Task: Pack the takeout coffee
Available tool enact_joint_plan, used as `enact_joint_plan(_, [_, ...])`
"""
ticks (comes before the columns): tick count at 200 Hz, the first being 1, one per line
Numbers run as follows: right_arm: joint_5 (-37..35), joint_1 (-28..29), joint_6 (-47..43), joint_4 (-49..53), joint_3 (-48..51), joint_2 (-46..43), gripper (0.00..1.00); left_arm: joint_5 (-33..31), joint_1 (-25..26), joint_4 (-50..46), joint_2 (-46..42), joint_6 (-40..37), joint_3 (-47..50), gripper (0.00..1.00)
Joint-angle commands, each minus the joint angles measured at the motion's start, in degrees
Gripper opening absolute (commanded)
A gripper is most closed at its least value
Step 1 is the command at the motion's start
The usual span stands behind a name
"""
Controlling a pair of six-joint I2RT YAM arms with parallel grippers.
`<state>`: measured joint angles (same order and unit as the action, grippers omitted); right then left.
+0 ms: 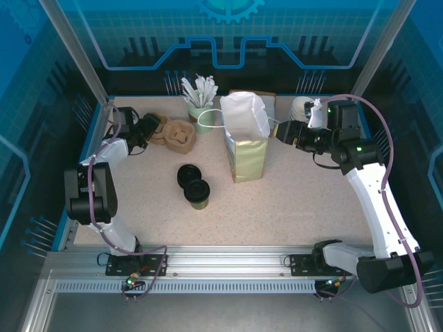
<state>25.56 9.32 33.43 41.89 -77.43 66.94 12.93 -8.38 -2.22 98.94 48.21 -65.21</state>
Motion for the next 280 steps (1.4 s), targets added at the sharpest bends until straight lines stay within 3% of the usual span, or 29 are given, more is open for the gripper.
enact_joint_plan(1, [0.4,-0.2,0.0,-1.0,0.8,0.0,0.59,1.8,-0.5,1.0,-2.2,1.4,-1.8,0.74])
enact_joint_plan(107, [0.8,-0.3,0.3,-1.6,1.3,0.7,0.59,2.7,-0.5,1.9,-2.9,2.3,-2.6,0.72])
enact_joint_plan(225, [1.6,-1.0,-0.1,-1.6,0.9,1.5,0.59,2.0,-0.4,1.3,-0.2,3.9,-3.4,0.4])
enact_joint_plan(280, [1.9,-1.1,-0.3,-1.0,0.1,1.8,0.59,0.7,-0.4,1.6,1.1,5.0,-3.5,0.3])
